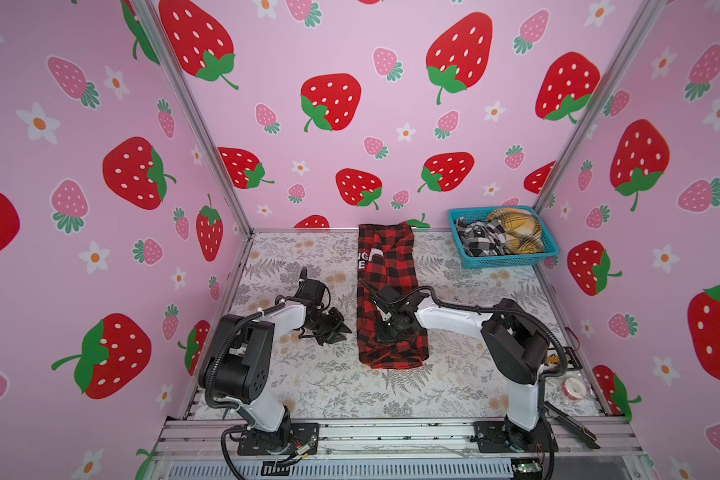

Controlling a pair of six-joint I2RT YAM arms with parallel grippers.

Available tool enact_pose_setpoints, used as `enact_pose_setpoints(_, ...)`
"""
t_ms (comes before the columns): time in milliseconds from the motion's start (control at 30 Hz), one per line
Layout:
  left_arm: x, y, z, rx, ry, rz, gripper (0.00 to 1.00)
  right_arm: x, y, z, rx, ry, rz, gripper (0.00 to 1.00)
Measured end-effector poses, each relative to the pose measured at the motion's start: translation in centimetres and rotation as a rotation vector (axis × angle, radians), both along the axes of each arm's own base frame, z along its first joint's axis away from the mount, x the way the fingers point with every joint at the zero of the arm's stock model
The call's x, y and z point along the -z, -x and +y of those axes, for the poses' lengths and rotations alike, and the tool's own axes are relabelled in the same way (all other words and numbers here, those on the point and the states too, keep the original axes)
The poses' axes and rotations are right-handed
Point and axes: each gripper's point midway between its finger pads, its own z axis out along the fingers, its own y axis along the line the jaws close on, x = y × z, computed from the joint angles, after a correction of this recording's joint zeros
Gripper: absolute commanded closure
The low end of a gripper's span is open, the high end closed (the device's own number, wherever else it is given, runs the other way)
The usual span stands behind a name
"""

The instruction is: Fold and stack the long sleeve shirts

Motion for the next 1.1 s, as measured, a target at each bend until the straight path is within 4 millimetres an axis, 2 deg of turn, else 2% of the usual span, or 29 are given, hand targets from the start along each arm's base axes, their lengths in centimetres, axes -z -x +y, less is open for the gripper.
enact_pose_setpoints(167,0.0,0.1,-0.1,0.017,0.002,-0.008,0.73,-0.2,-0.3,0.0,0.007,0.008,-0.011,0.88)
enact_pose_setpoints(533,0.8,0.6,-0.6,0.053,-0.006,0.006,0.73,-1.7,-0.6,-0.2,0.011,0.016,-0.032,1.0)
enact_pose_setpoints(667,0.8,0.7,-0.6,0.059,-0.008,0.006,0.73,-2.3,-0.7,-0.4,0.013,0.011,-0.037,1.0)
enact_pose_setpoints(800,0.8,0.8,-0.6,0.064,-0.01,0.009,0.73,-3.8,-0.9,-0.7,0.016,-0.012,-0.051,1.0)
enact_pose_setpoints(933,0.9,0.9,-0.6,0.069,-0.011,0.013,0.7,-4.9,-0.5,-1.2,0.002,-0.032,-0.06,1.0)
enact_pose_setpoints(1000,0.9,1.0,-0.8,0.077,-0.009,0.015,0.67,-4.5,-0.2,-1.5,-0.004,-0.029,-0.053,1.0)
enact_pose_setpoints(1100,0.8,1.2,-1.4,0.097,-0.003,0.012,0.63,-2.9,0.5,-2.5,-0.009,0.002,-0.028,1.0)
